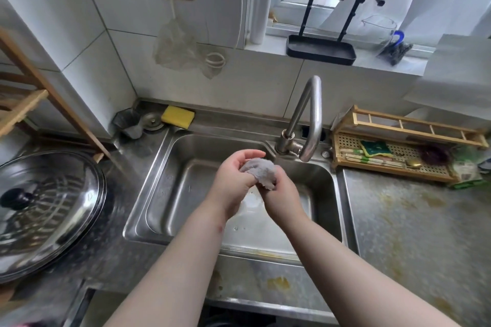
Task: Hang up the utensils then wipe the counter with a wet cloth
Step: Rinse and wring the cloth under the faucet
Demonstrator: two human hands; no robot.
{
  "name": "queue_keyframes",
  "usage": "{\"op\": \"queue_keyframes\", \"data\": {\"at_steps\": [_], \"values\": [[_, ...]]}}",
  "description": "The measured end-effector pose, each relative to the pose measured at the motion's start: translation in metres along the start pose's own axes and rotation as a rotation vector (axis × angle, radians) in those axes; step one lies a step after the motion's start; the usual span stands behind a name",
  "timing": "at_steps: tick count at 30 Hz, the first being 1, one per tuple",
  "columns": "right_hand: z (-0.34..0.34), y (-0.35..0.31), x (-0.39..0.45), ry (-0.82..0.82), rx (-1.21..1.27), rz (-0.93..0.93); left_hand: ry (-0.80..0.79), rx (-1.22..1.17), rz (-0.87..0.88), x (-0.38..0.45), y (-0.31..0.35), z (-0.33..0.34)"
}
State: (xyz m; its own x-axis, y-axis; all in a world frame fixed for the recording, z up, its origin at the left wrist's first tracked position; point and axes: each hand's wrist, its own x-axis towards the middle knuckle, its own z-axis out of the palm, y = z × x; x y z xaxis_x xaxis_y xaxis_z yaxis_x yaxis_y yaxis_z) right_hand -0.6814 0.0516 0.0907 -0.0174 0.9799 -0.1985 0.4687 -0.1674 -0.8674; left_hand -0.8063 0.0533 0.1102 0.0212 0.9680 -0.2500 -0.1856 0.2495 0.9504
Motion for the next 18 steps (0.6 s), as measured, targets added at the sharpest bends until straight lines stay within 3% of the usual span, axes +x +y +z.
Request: {"op": "queue_keyframes", "data": {"at_steps": [5, 8, 14, 18], "values": [[-0.008, -0.005, 0.007, -0.072, -0.299, -0.057, -0.085, 0.517, -0.174, -0.007, -0.009, -0.045], [0.000, -0.015, 0.010, -0.179, -0.381, -0.108, -0.249, 0.609, -0.233, -0.008, -0.010, -0.039], [0.015, -0.021, 0.005, -0.095, 0.007, -0.039, -0.105, 0.206, -0.174, 0.004, -0.019, -0.030], [0.025, -0.014, 0.008, -0.195, 0.032, 0.027, -0.223, 0.023, -0.217, 0.008, -0.018, -0.029]]}}
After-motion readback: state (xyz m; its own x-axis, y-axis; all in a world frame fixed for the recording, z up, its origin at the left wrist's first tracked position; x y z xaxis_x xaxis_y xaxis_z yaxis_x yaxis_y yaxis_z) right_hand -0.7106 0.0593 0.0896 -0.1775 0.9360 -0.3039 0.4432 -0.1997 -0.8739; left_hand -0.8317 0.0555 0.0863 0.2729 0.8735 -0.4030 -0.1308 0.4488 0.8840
